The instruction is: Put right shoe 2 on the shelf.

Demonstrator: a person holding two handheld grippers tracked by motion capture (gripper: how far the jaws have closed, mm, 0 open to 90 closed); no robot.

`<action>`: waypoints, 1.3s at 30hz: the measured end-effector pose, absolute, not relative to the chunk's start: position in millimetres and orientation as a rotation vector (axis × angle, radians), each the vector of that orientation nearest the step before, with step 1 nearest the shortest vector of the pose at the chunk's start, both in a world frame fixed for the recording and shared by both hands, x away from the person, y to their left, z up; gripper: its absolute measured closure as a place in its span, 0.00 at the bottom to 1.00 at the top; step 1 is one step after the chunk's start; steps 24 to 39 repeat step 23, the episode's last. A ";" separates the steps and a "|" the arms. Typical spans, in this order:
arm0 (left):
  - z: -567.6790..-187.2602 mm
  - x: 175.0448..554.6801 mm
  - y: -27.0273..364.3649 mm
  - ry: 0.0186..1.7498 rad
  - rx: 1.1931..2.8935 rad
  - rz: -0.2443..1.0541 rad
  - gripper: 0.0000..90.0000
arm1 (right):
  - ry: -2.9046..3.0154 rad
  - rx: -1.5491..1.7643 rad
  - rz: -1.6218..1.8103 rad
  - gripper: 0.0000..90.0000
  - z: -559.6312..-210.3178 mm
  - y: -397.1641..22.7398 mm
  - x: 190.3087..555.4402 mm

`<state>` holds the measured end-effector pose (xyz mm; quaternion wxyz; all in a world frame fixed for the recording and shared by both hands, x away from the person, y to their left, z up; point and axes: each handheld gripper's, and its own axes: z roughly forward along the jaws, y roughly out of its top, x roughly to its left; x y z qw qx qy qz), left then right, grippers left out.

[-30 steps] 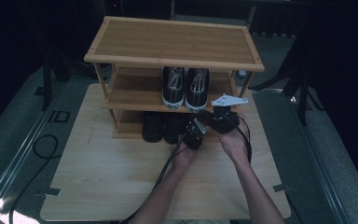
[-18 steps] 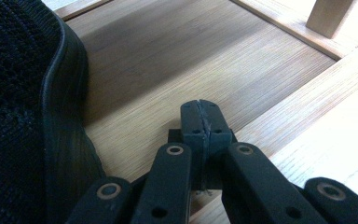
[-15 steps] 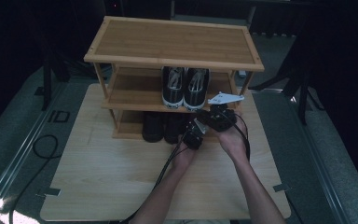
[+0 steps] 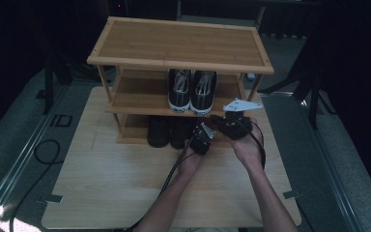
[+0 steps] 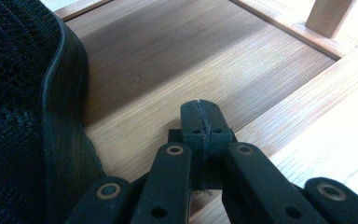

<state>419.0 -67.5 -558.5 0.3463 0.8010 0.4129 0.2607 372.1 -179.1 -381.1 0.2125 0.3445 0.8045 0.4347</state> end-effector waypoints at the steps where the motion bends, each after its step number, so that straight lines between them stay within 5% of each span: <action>1: -558.6 419.1 -67.5 1.071 2.078 0.671 1.00 | 2.228 0.960 1.208 1.00 -380.8 -182.5 370.9; 18: -554.6 416.1 -64.5 1.030 2.084 0.681 0.95 | 2.192 1.117 1.156 1.00 -415.1 -231.8 358.6; 39: -549.5 412.6 -64.7 1.004 2.052 0.670 0.93 | 2.199 1.149 1.135 1.00 -426.0 -237.3 358.9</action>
